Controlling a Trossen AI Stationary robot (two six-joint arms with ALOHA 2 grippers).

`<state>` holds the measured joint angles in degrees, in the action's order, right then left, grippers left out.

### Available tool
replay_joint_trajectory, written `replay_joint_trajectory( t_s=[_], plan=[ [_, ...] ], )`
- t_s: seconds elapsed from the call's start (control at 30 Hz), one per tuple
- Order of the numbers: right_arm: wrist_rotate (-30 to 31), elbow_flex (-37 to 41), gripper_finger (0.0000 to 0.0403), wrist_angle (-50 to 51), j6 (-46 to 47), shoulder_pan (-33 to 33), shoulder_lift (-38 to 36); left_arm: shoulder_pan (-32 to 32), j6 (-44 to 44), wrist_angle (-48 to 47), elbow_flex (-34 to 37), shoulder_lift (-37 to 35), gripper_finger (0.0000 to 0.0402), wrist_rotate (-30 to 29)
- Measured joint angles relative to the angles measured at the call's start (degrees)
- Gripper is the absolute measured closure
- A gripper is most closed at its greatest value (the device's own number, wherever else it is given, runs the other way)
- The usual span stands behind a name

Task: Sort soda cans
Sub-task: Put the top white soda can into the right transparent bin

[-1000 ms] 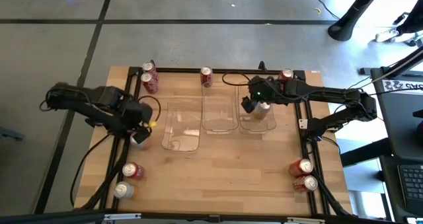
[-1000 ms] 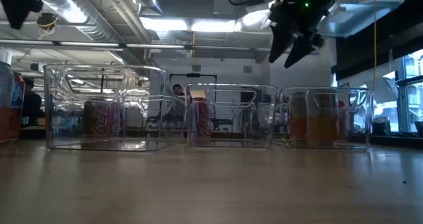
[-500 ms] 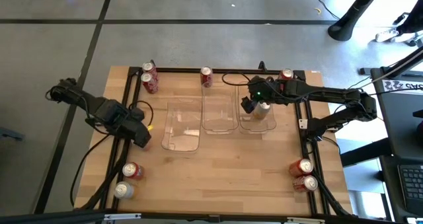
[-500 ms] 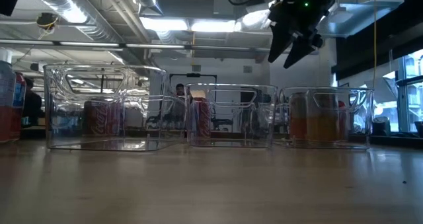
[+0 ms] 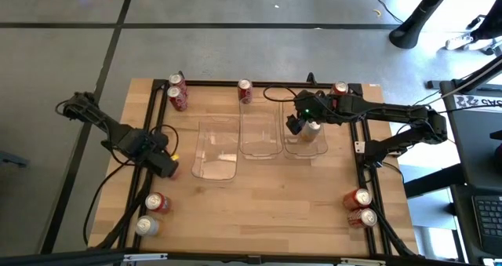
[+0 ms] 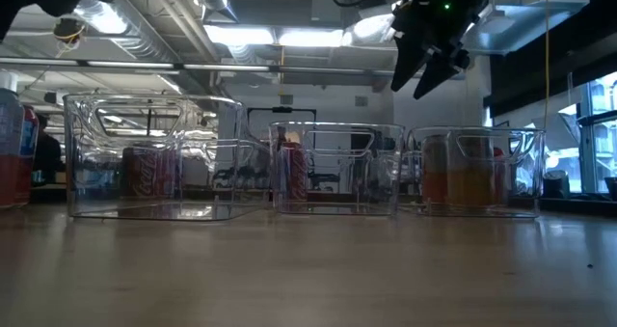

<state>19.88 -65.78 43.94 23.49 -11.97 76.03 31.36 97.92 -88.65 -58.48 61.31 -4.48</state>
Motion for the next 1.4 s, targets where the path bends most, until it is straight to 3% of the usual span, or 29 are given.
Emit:
replay_joint_trajectory(
  t_s=[0.1,0.43,0.67,1.4],
  plan=[
    [0.0,0.0,0.0040,0.0,0.0,0.0,0.0,0.7,2.8,-0.4,0.0,-0.1,0.0098,-2.5],
    [0.0,0.0,0.0040,-0.1,-1.3,0.0,0.0,2.9,6.5,2.2,0.4,0.0,0.0098,-2.8],
    [0.0,0.0,0.0040,-0.1,-2.6,0.0,0.0,3.5,7.8,6.8,6.7,-0.1,0.0098,-2.6],
    [-1.6,0.0,0.0040,-0.2,-2.6,0.0,0.0,3.6,5.8,13.0,12.2,-0.1,0.0097,-5.9]
  ],
)
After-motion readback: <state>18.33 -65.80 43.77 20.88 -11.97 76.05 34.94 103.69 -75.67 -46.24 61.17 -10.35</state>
